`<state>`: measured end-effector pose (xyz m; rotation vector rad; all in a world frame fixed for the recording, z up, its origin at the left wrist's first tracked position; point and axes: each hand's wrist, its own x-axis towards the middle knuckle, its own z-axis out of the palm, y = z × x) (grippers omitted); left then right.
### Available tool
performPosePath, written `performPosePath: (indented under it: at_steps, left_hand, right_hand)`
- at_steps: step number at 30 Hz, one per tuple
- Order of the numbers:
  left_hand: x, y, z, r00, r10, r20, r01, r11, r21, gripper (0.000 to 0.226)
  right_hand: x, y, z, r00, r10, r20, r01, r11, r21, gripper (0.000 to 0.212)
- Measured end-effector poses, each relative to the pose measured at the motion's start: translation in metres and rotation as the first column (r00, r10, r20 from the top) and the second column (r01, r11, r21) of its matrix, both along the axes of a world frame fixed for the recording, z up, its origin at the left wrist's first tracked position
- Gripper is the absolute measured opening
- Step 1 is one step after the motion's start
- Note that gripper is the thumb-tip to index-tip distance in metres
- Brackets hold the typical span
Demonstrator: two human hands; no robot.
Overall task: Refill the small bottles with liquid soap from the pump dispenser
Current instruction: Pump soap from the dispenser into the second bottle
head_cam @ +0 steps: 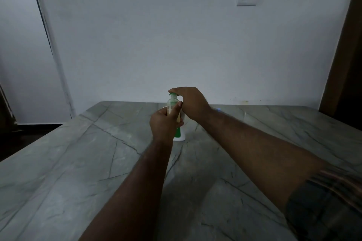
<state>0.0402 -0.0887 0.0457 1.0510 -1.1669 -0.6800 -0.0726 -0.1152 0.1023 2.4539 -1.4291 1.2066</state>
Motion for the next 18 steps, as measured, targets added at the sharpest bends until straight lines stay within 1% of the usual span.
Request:
performPosePath:
  at_steps: [4, 8, 12, 18]
  left_hand:
    - [0.000, 0.001, -0.002, 1.000, -0.003, 0.001, 0.003, 1.000, -0.003, 0.029]
    - [0.000, 0.001, -0.002, 1.000, 0.004, 0.011, -0.004, 1.000, 0.009, 0.028]
    - [0.001, -0.001, 0.000, 0.999, 0.023, 0.037, -0.023, 1.000, 0.009, 0.028]
    - [-0.001, 0.000, -0.001, 0.999, 0.007, 0.032, -0.007, 1.000, 0.015, 0.035]
  right_hand:
    - [0.000, 0.001, -0.007, 1.000, 0.010, 0.023, -0.010, 1.000, 0.006, 0.046]
    - [0.000, 0.000, -0.003, 1.000, 0.004, 0.004, -0.004, 0.999, 0.032, 0.044]
    - [-0.001, 0.000, 0.004, 1.000, 0.012, -0.003, -0.012, 1.000, 0.016, 0.044]
    - [0.001, 0.001, -0.006, 1.000, 0.006, 0.016, -0.006, 1.000, 0.020, 0.044]
